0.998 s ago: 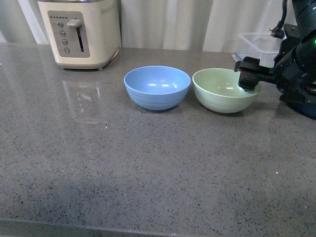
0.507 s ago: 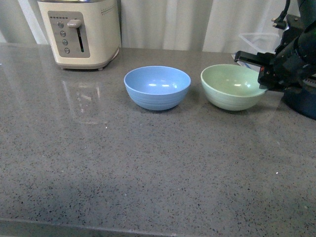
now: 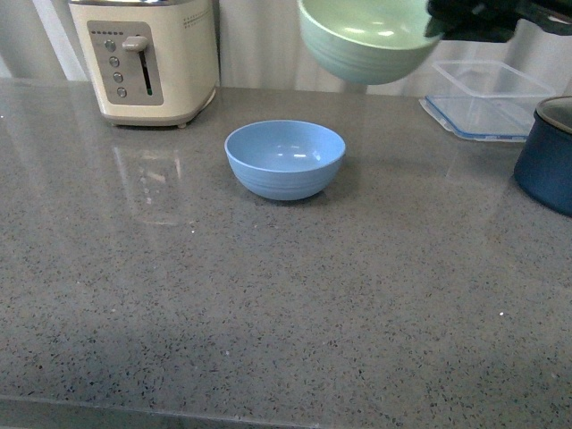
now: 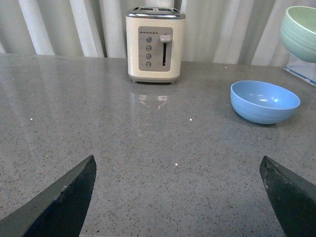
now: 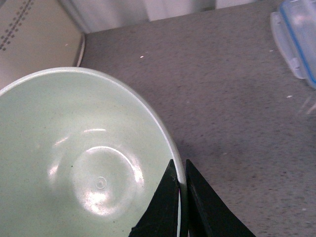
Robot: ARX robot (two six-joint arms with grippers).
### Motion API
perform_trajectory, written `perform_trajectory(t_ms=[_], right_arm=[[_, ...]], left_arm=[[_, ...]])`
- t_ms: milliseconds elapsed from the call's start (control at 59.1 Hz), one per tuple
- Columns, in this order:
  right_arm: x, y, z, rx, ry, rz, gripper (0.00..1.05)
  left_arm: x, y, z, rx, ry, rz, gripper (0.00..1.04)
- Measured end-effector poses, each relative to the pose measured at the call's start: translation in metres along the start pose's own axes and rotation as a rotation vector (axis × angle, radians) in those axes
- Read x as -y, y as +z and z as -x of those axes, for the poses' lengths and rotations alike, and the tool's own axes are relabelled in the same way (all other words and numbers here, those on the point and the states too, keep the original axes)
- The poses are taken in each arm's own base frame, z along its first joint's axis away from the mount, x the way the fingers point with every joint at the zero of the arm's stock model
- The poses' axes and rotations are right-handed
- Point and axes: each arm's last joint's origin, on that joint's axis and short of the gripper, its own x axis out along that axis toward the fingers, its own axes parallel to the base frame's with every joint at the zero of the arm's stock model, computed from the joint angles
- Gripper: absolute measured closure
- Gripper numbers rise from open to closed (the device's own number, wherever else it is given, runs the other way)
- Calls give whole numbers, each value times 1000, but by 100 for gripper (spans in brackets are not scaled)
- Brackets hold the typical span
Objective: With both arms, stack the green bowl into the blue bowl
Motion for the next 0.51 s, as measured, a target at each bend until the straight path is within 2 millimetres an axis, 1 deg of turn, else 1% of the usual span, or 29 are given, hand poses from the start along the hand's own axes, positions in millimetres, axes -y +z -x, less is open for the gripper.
perform_trajectory(t_ms=[101,186,372,507], right_arm=[[-16,-9,-7,-22,20,28,104],[-23,-17,-13,-44,20,45,104],[-29,-36,-32,-89,-6,84,104],[-30,-43,-43,-106,-29,96,104]], left_arm=[[0,0,0,0,0,0,7],[0,0,0,0,0,0,7],[0,0,0,0,0,0,7],[0,0,0,0,0,0,7]])
